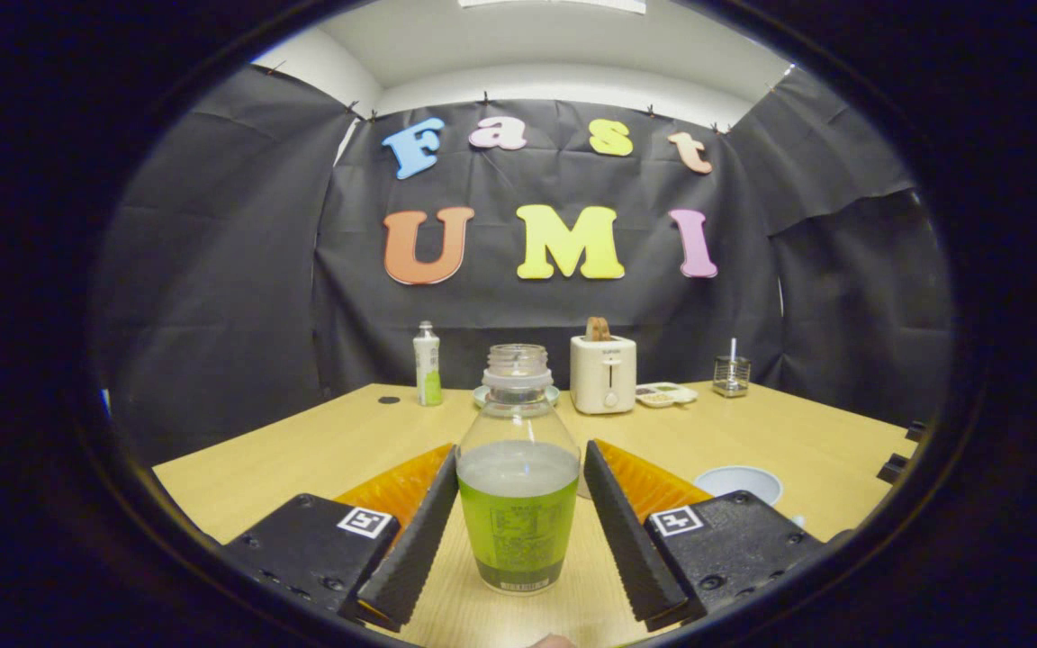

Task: Take the bottle from table, then pour the juice into the cup, finally place the bottle on the coaster

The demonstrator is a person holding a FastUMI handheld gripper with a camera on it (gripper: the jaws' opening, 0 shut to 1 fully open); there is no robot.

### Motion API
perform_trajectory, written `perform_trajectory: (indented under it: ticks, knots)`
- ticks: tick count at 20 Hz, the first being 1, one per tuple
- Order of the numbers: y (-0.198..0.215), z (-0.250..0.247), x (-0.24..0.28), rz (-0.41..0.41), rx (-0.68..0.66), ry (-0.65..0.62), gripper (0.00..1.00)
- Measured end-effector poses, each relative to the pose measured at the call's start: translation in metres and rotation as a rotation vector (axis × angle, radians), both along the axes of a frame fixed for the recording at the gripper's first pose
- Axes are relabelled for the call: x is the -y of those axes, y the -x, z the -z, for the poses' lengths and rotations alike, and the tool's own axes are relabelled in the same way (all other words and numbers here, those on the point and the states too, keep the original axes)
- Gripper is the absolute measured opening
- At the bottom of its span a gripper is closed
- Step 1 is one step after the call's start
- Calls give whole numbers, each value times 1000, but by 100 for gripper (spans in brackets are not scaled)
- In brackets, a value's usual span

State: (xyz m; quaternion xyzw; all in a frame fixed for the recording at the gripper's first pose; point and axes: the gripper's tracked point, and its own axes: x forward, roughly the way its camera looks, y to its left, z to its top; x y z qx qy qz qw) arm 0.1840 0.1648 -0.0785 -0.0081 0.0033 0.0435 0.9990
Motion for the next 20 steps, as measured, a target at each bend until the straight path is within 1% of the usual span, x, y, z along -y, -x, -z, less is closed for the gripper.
perform_trajectory:
  ticks: [2, 4, 7, 13, 17, 20]
  knots:
    - [-6, 11, -2, 22, -38, 39, 88]
    - [-5, 7, -4, 30, -44, 47, 83]
    - [-4, 7, -7, 23, -81, 35, 82]
    - [17, -34, -15, -30, -60, -71, 81]
    - [26, -62, -13, -50, -41, -171, 81]
    - [30, -77, -7, -70, -32, -270, 81]
